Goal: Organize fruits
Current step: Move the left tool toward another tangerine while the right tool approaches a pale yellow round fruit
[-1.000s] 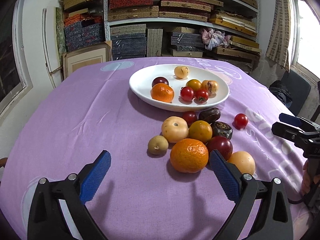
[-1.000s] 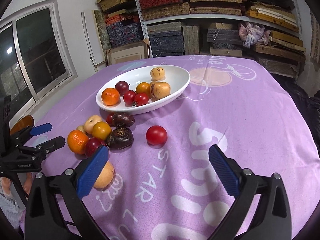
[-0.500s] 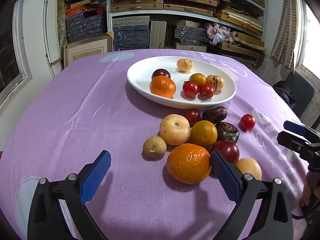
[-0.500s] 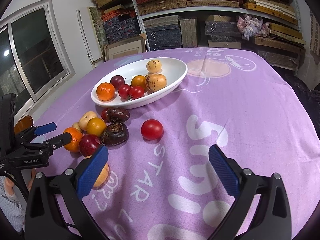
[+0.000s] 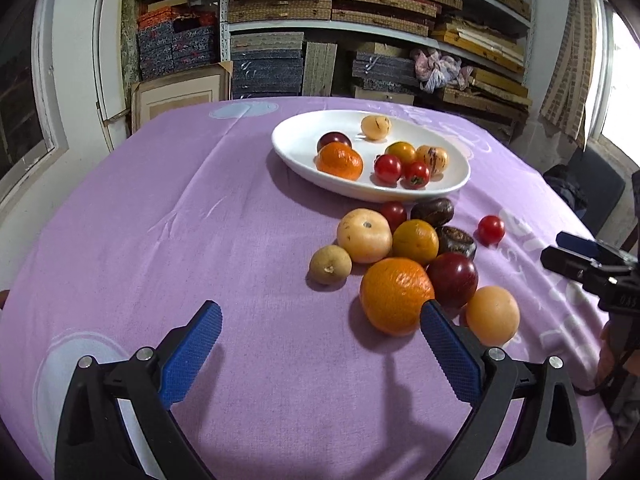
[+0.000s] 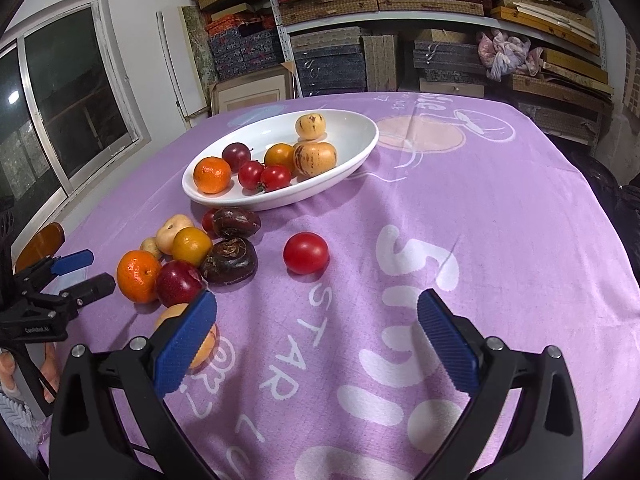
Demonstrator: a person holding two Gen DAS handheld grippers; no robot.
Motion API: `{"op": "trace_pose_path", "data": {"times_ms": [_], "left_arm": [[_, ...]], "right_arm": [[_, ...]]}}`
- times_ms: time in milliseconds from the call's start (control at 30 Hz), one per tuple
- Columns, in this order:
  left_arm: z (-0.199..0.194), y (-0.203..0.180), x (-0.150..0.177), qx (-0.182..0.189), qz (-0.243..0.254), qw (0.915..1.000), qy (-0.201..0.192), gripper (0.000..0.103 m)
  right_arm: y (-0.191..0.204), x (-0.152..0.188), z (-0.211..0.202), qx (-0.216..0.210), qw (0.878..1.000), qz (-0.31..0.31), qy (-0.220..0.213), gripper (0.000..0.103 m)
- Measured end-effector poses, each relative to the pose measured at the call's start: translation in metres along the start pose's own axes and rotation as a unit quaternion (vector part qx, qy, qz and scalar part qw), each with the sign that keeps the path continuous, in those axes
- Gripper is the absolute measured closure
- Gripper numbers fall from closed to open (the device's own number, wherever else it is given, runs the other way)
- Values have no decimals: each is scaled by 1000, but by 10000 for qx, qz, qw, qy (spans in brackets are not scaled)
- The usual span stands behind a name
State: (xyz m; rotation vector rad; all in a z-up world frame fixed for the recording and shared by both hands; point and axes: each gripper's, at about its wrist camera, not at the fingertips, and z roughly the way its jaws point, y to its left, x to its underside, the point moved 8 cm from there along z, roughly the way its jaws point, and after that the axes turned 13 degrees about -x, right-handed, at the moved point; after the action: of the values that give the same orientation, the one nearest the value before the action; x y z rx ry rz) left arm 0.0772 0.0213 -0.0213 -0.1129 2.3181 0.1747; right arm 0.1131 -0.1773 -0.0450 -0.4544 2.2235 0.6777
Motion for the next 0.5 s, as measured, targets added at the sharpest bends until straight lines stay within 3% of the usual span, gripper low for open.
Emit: {"op": "trace_pose_path", "data": {"times_ms": [100, 200, 300, 500], "left_arm": [[3, -6, -7, 193, -89, 9998, 70, 3], [15, -12, -16, 4, -1, 9999, 128, 3], [23, -14, -23, 74, -96, 9998, 166, 3], [17, 2, -22, -151, -111, 9998, 84, 3]], "right_arm": [[0, 0, 2, -3, 10000, -8, 33, 4], [-2, 1, 2, -19, 10000, 69, 51, 4], [-7, 1, 4, -51, 9998, 178, 74, 4], [-9, 2, 4, -61, 9997, 238, 94, 4]]}}
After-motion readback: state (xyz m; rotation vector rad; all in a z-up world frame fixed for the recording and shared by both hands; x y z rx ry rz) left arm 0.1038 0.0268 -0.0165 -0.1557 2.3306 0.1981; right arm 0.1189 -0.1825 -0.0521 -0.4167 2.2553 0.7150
